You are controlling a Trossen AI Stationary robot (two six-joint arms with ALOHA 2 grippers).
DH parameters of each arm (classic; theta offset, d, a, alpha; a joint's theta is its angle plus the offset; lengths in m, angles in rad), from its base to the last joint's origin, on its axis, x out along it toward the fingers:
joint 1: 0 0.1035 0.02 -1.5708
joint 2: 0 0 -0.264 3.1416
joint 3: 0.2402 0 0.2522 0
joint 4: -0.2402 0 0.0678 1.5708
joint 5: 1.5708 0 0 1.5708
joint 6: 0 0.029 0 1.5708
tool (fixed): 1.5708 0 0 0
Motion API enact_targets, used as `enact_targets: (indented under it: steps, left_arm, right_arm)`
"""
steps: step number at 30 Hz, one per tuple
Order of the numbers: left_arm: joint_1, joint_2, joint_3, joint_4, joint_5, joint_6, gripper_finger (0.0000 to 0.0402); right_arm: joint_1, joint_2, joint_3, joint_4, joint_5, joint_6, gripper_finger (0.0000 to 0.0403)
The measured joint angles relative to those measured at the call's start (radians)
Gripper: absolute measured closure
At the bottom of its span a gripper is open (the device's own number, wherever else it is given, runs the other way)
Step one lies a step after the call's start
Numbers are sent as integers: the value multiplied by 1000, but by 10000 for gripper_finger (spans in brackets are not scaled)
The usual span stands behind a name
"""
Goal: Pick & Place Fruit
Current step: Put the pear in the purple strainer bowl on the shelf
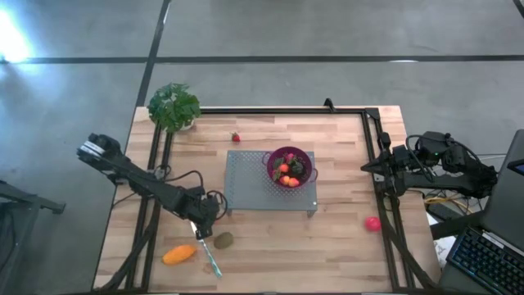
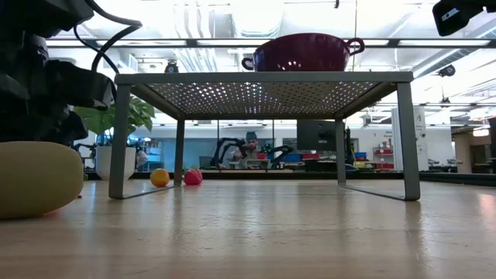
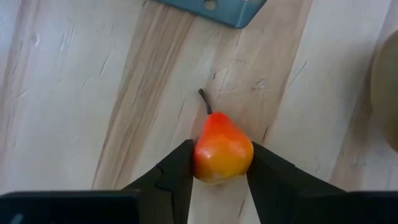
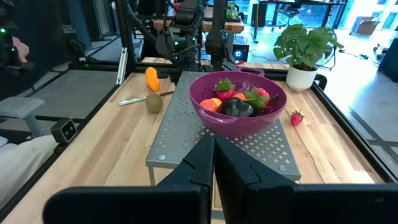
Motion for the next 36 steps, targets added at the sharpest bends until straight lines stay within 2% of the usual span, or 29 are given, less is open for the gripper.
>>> enact_targets:
  steps: [10,16,26,36]
  left_arm:
    - [-1,-89,9,-145,2,-76,266]
    - [-1,-202,9,-174,0,-115,267]
    - [0,-411,7,-210,-59,-138,267]
    - [-1,-589,7,-211,-99,-119,267]
  right_arm:
    - [0,0,0,0,0,0,394]
    - [0,0,0,0,0,0,394]
    - [0,0,0,0,0,0,394]
    - [0,0,0,0,0,0,394]
